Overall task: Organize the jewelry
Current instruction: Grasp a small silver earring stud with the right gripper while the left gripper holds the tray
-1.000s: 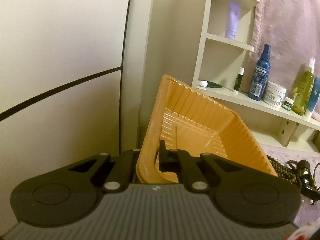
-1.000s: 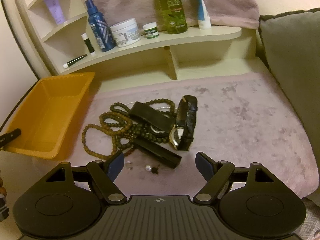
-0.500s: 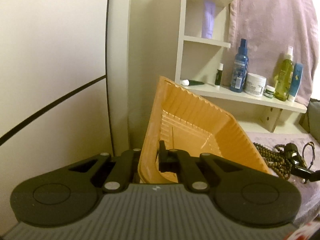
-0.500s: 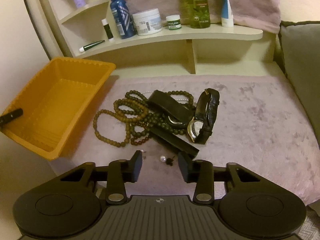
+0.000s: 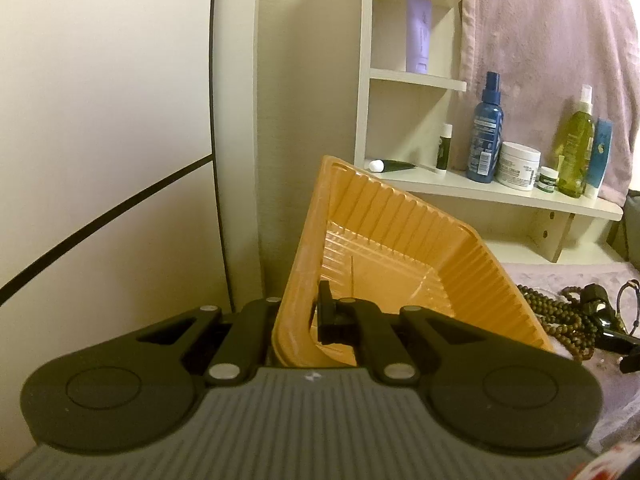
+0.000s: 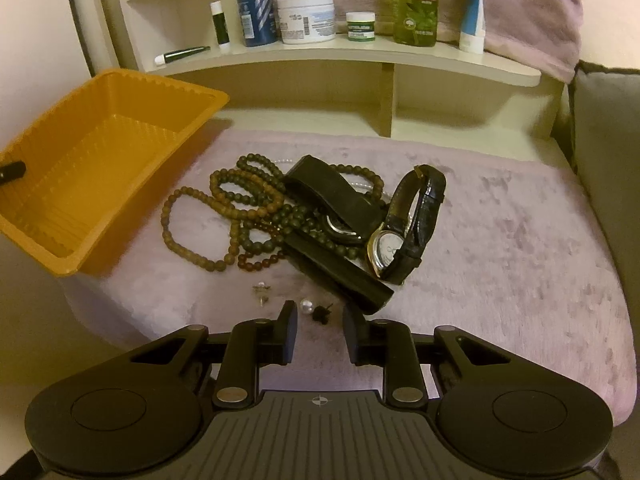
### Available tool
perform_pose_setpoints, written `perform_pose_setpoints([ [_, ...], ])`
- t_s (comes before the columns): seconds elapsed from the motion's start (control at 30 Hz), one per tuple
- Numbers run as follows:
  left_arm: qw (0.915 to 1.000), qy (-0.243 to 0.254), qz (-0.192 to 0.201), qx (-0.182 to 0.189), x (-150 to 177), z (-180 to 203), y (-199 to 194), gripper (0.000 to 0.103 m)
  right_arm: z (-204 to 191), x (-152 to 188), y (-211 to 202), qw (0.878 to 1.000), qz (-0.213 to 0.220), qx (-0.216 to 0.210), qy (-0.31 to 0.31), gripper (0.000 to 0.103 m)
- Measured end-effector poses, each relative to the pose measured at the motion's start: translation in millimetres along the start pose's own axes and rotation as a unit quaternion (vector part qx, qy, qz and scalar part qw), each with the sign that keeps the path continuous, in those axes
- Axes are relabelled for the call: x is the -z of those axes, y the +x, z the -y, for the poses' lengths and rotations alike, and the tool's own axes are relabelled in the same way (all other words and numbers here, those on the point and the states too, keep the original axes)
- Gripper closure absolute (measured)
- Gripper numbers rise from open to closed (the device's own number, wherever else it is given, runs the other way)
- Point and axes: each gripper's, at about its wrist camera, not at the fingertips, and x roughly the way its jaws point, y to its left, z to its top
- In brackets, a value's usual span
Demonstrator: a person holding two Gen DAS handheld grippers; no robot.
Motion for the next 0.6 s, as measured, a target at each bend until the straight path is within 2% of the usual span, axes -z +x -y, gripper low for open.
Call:
perform_pose_setpoints([
  [0.23, 0.9999, 0.011, -0.005, -0.012, -0.8, 4.8, 3.6, 0.098, -4.5, -1.3, 5.6, 1.0, -0.003, 0.009, -0.014, 0.078],
  [0.3, 0.9998, 0.014, -0.005, -0.014, -0.6, 6.0, 3.9, 0.098, -6.9, -1.3, 6.5, 1.0, -0.002, 0.014, -0.024, 0.083],
  [0.37, 0.9998, 0.016, -0.006, -0.013, -0.9, 5.7, 4.7, 0.098, -9.8, -0.7, 7.1, 0.999, -0.001, 0.022, -0.037, 0.086],
  [0.6, 0.9997, 0.024, -0.006, -0.004, -2.4, 4.1, 6.4, 0.098, -13.2, -0.5, 8.1, 0.998, 0.0, 0.025, -0.061, 0.087],
])
